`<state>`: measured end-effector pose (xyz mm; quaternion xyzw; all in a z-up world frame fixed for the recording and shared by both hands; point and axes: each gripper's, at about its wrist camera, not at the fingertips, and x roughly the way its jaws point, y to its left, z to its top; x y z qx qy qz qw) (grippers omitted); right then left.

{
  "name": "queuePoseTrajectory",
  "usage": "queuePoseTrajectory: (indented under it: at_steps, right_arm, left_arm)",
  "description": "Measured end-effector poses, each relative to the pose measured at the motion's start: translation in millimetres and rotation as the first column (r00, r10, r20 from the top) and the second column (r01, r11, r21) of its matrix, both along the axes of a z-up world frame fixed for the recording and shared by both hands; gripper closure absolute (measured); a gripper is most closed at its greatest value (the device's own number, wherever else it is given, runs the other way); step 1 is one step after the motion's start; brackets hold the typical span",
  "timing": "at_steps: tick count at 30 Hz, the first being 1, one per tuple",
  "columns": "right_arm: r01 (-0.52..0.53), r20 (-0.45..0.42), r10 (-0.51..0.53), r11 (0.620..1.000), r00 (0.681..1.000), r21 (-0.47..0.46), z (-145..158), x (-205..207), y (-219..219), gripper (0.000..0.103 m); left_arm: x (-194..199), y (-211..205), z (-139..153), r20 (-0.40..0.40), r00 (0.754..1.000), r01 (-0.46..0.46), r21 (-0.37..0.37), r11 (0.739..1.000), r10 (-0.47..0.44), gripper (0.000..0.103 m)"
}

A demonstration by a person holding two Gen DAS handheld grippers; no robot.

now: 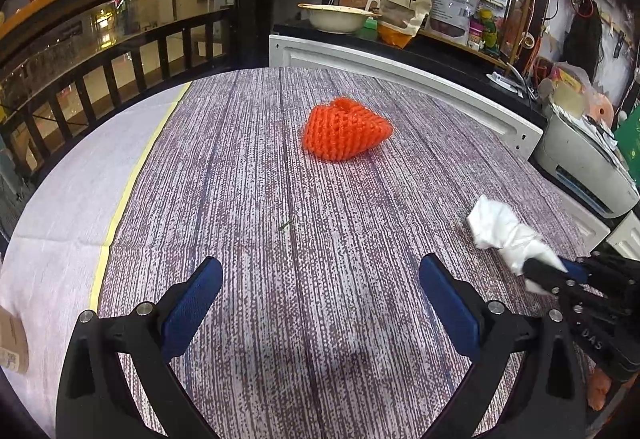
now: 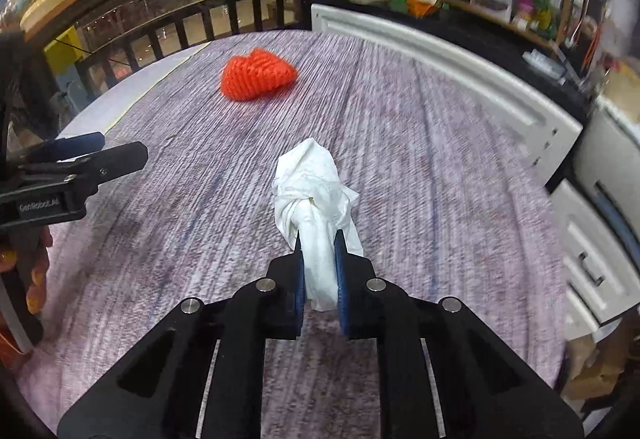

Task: Collect trash
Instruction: 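Grasp the crumpled white tissue with the right gripper while the left grasps the orange net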

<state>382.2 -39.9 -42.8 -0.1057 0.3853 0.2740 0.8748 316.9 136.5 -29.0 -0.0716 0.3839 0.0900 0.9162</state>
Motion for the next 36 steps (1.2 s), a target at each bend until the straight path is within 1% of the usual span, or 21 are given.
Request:
queuePoseTrajectory:
  at_steps: [4, 8, 12, 15, 18, 23, 25, 28, 30, 32, 33, 34, 35, 36]
  right_arm:
    - [-0.002, 0.008, 0.001, 0.998, 1.000, 0.056, 9, -10, -14, 0.090]
    - [-0.005, 0.023, 0.003, 0.994, 1.000, 0.105, 19, -26, -31, 0.090]
    - [0.003, 0.011, -0.005, 0.989, 1.000, 0.146, 25, -36, -47, 0.090]
    - [0.010, 0.016, -0.013, 0.987, 1.000, 0.159, 28, -41, -54, 0.090]
    - [0.018, 0.002, -0.018, 0.983, 1.000, 0.181, 29, -45, -62, 0.090]
    - [0.032, -0.011, -0.030, 0.979, 0.999, 0.201, 29, -47, -71, 0.090]
    - [0.035, -0.018, -0.032, 0.977, 0.999, 0.209, 29, -47, -73, 0.090]
    - [0.037, -0.019, -0.033, 0.976, 0.999, 0.215, 29, -48, -74, 0.090]
    - [0.039, -0.022, -0.035, 0.975, 0.999, 0.219, 28, -49, -75, 0.090]
    - [0.044, -0.026, -0.039, 0.973, 0.999, 0.226, 27, -50, -77, 0.090]
    - [0.045, -0.027, -0.040, 0.973, 0.999, 0.227, 27, -50, -78, 0.090]
    - [0.048, -0.028, -0.042, 0.972, 0.999, 0.230, 27, -50, -79, 0.090]
    - [0.050, -0.030, -0.045, 0.971, 0.999, 0.234, 26, -51, -81, 0.090]
    - [0.055, -0.033, -0.048, 0.969, 0.998, 0.240, 26, -51, -83, 0.090]
  left_arm:
    - [9, 3, 3, 0.005, 1.000, 0.002, 0.007, 1.000, -0.002, 0.006]
    - [26, 4, 6, 0.007, 1.000, 0.012, 0.022, 1.000, -0.012, 0.006]
    - [51, 4, 5, 0.009, 0.998, 0.054, 0.044, 0.998, -0.054, 0.006]
    - [66, 1, 3, -0.002, 0.996, 0.090, 0.087, 0.992, -0.090, 0.006]
    - [84, -2, 0, -0.028, 0.991, 0.136, 0.133, 0.982, -0.134, 0.006]
    - [106, -6, -4, -0.057, 0.987, 0.159, 0.195, 0.968, -0.151, 0.006]
    - [117, -7, -4, -0.062, 0.989, 0.148, 0.218, 0.965, -0.138, 0.006]
    - [133, -8, -5, -0.080, 0.988, 0.144, 0.197, 0.970, -0.130, 0.006]
    - [143, -9, -7, -0.091, 0.991, 0.119, 0.204, 0.972, -0.102, 0.006]
    - [149, -9, -10, -0.095, 0.990, 0.117, 0.184, 0.976, -0.101, 0.006]
    - [151, -10, -13, -0.100, 0.990, 0.113, 0.183, 0.977, -0.096, 0.008]
    - [152, -10, -15, -0.103, 0.990, 0.111, 0.188, 0.976, -0.093, 0.016]
    - [153, -11, -17, -0.110, 0.990, 0.109, 0.191, 0.976, -0.089, 0.029]
    - [154, -11, -19, -0.118, 0.989, 0.106, 0.193, 0.975, -0.084, 0.036]
